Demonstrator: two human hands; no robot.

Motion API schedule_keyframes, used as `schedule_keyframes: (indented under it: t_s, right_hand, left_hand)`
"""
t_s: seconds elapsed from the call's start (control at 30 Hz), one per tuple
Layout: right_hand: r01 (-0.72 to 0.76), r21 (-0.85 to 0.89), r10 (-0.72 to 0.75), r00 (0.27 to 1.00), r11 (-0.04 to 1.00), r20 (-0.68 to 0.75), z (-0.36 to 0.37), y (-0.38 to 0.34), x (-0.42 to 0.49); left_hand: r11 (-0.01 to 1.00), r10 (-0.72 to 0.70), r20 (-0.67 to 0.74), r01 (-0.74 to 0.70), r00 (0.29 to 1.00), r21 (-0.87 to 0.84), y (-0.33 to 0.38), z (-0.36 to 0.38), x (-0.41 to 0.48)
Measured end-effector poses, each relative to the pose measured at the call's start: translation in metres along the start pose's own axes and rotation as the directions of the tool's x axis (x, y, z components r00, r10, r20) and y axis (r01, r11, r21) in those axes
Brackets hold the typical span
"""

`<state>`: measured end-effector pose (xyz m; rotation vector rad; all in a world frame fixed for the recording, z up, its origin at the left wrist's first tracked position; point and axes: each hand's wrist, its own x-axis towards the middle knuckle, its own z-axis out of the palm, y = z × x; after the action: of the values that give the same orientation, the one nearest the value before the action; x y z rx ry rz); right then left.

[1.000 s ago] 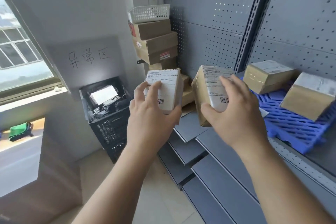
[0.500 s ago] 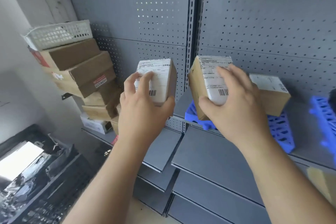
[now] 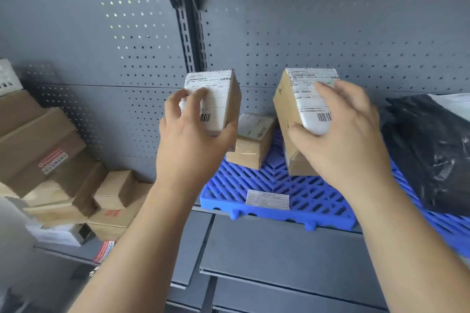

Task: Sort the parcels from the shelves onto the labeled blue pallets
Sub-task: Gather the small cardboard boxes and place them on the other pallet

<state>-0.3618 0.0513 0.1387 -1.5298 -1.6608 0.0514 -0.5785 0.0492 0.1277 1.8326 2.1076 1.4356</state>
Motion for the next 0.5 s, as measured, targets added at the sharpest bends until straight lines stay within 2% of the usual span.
schedule_keyframes:
  t_s: [0.27, 0.5]
  right_hand:
    - [-0.046, 0.013, 0.046, 0.999, 0.999, -0.025, 0.000, 0.040, 0.036]
    - [-0.049, -0.081, 0.050, 0.999, 0.996, 0.019, 0.013, 0.049, 0.055]
  left_hand:
    - [0.998, 0.047, 0.044, -0.049, 0.998, 0.033, 0.027, 0.046, 0.021]
    - [0.995, 0.056, 0.139, -0.066, 0.989, 0.071, 0.031, 0.068, 0.038]
